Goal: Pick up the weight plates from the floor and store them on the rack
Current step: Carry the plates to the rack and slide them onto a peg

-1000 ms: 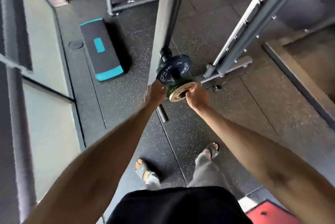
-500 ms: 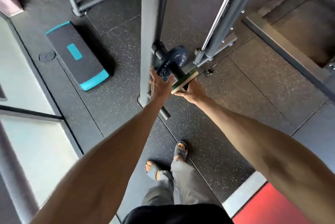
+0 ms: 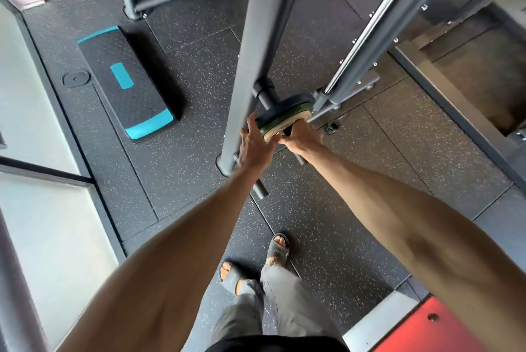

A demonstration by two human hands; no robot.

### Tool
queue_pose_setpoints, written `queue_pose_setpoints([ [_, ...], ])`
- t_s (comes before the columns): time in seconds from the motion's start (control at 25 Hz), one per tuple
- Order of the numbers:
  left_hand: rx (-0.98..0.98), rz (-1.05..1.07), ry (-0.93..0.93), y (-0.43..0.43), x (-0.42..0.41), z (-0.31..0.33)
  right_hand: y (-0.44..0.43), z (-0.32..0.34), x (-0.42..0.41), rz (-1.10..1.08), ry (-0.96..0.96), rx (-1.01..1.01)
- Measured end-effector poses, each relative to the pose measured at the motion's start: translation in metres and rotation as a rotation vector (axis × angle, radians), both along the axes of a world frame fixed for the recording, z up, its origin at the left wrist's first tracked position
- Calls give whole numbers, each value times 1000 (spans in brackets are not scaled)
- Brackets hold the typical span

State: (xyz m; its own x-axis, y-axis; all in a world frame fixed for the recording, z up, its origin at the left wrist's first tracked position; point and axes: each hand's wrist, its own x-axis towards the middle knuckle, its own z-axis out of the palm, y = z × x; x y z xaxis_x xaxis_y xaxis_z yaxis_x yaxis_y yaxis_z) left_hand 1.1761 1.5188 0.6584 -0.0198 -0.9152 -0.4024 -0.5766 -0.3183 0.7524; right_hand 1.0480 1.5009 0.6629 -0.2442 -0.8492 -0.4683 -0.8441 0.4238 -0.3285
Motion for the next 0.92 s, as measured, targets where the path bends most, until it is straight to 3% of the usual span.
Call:
queue_pose_setpoints([
  [0.56, 33, 195, 22, -65, 3, 38, -80, 5, 18, 91, -37, 85],
  [0.64, 51, 245, 94, -58, -1, 37, -74, 4, 14, 106, -70, 93],
  [0.72, 171, 376, 258, -48, -5, 32, -65, 2, 2, 9, -302, 88],
  [0.84, 403, 608, 564, -38, -7, 13, -51, 5, -20, -395, -822, 18],
  [0.92, 446, 662, 660, -37, -7, 4, -51, 0, -27, -534, -970, -18],
])
